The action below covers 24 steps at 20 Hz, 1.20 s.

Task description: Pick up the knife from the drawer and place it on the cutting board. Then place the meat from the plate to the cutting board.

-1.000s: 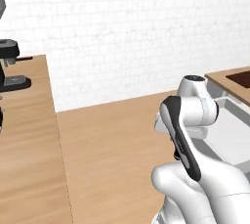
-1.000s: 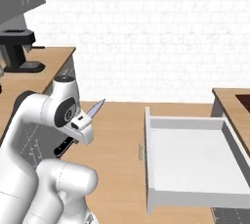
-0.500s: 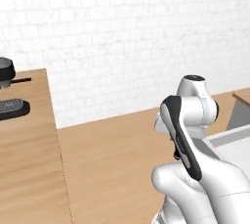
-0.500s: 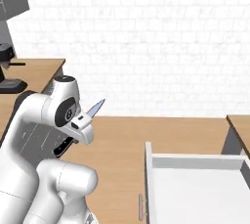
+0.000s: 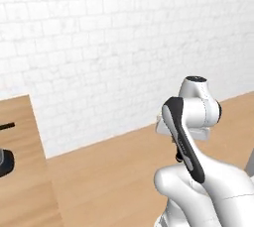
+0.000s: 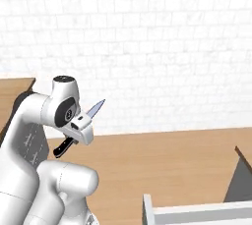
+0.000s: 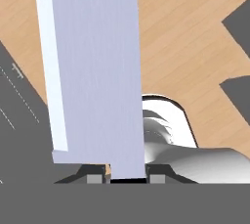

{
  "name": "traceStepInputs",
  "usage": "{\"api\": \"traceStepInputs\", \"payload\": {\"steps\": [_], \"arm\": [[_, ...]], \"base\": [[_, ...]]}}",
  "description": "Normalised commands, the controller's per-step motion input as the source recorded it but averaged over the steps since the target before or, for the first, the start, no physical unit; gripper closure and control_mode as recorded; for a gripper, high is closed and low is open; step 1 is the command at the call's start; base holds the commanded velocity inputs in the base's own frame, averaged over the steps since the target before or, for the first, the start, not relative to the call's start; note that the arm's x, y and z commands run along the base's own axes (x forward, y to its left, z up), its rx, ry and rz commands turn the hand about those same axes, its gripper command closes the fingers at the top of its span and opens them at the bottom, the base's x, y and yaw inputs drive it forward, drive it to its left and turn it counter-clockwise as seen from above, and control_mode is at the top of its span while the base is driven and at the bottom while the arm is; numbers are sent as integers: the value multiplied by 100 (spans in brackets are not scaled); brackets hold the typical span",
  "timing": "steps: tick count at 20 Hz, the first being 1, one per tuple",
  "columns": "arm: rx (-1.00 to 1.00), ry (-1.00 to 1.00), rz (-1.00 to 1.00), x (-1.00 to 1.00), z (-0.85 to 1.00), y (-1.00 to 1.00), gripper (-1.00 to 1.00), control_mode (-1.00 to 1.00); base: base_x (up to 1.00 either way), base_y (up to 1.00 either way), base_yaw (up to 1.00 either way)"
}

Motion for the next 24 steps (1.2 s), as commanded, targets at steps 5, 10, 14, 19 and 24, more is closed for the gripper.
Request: {"api": "traceStepInputs", "payload": {"steps": [5,10,14,19,24], "arm": [[0,0,0,0,0,0,100,100],[0,0,0,0,0,0,100,100],[0,0,0,0,0,0,100,100],[0,0,0,0,0,0,100,100],[0,0,0,0,0,0,100,100]], "base": [[100,0,-37],[100,-1,-43],[99,-4,-52],[48,0,-74],[10,0,-91]]}}
